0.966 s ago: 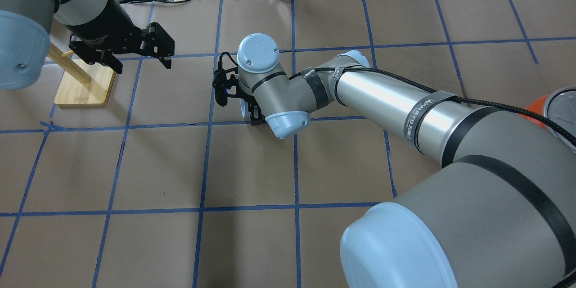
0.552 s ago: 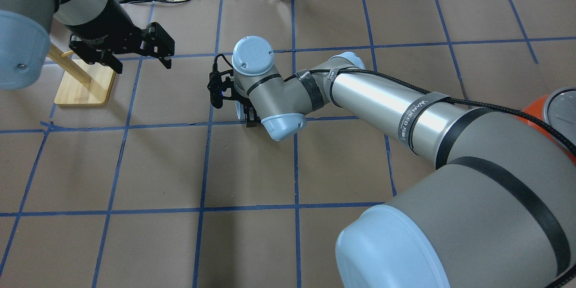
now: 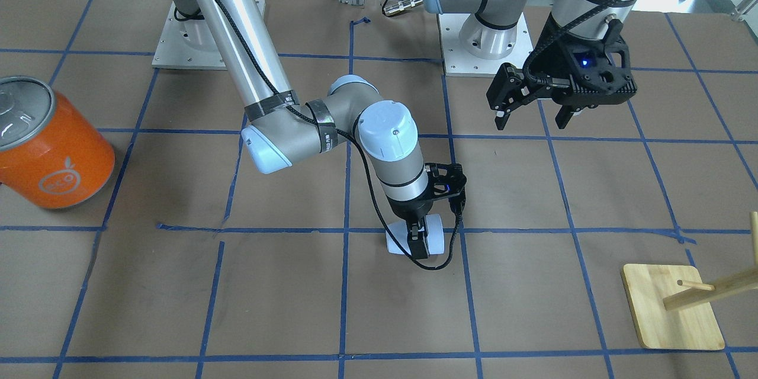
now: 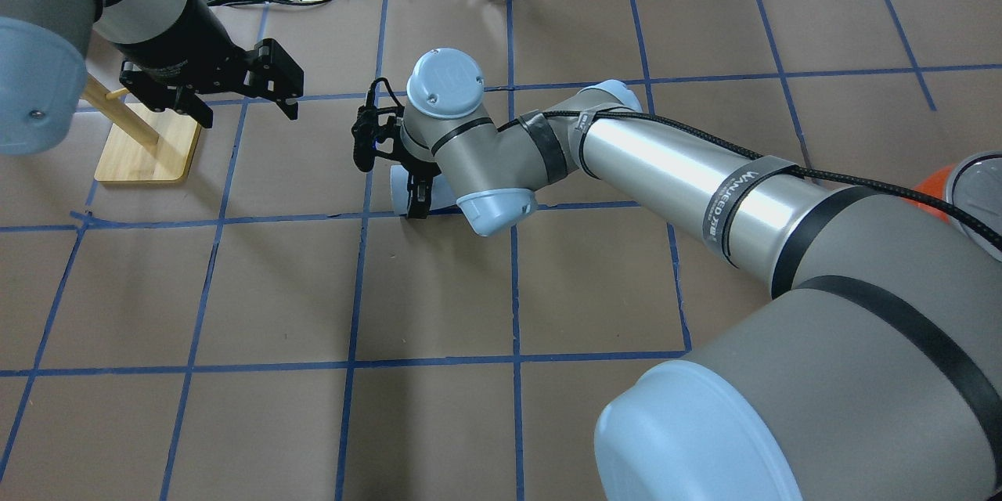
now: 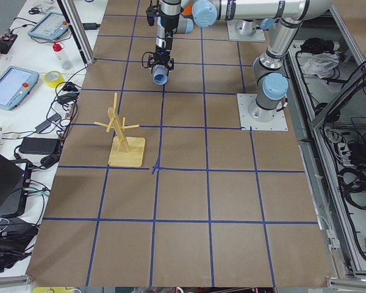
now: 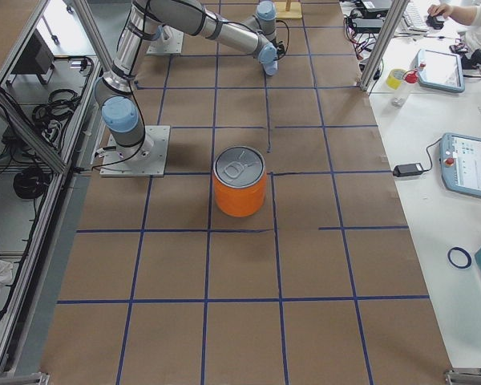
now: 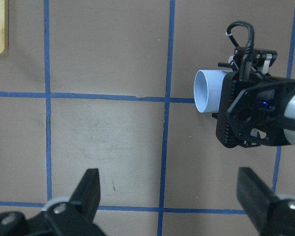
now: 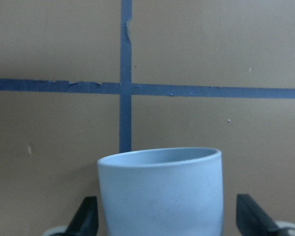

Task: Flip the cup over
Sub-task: 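Lay the cup on its side and open the right gripper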

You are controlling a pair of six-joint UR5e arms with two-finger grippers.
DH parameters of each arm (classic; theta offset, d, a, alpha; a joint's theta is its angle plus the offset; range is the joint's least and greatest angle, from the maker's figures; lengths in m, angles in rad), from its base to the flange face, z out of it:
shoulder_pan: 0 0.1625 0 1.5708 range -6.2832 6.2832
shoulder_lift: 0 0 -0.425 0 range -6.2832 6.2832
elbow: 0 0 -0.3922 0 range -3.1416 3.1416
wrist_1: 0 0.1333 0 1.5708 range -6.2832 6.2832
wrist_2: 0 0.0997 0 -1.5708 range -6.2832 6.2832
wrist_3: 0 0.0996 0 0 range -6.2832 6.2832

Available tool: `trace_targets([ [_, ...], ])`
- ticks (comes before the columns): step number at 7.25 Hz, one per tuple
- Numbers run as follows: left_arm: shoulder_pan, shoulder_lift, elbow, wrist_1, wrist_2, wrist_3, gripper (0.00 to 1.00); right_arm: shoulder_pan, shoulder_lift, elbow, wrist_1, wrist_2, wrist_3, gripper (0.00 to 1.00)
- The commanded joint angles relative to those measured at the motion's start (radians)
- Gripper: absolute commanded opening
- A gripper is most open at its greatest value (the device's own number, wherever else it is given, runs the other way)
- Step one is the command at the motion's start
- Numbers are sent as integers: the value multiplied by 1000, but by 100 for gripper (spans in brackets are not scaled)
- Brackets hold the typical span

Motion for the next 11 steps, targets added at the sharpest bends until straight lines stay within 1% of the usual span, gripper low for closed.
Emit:
trace_targets([
  [1, 0, 0, 0, 0, 0, 0, 100, -32, -31, -3, 1, -6, 27, 100],
  [3, 0, 0, 0, 0, 0, 0, 100, -182, -90, -2, 15, -2, 131, 100],
  [5, 0, 0, 0, 0, 0, 0, 100, -338, -179, -2, 90, -2, 371, 100],
  [6, 0, 0, 0, 0, 0, 0, 100, -400, -248, 0, 163, -6, 496, 100],
  [7, 0, 0, 0, 0, 0, 0, 100, -467, -305, 4, 302, -31, 579, 100],
  [8, 0, 0, -1, 0, 0, 0, 100, -529, -380, 3, 379, -69, 712, 100],
  [9, 0, 0, -7, 0, 0, -2, 100, -544, -473, 4, 529, -112, 845, 100],
  [10, 0, -5, -9, 8, -5, -2, 100, -545, -550, 4, 646, -173, 911, 100],
  [11, 0, -35, -7, 11, -15, -18, 100, -540, -610, 15, 703, -195, 946, 100],
])
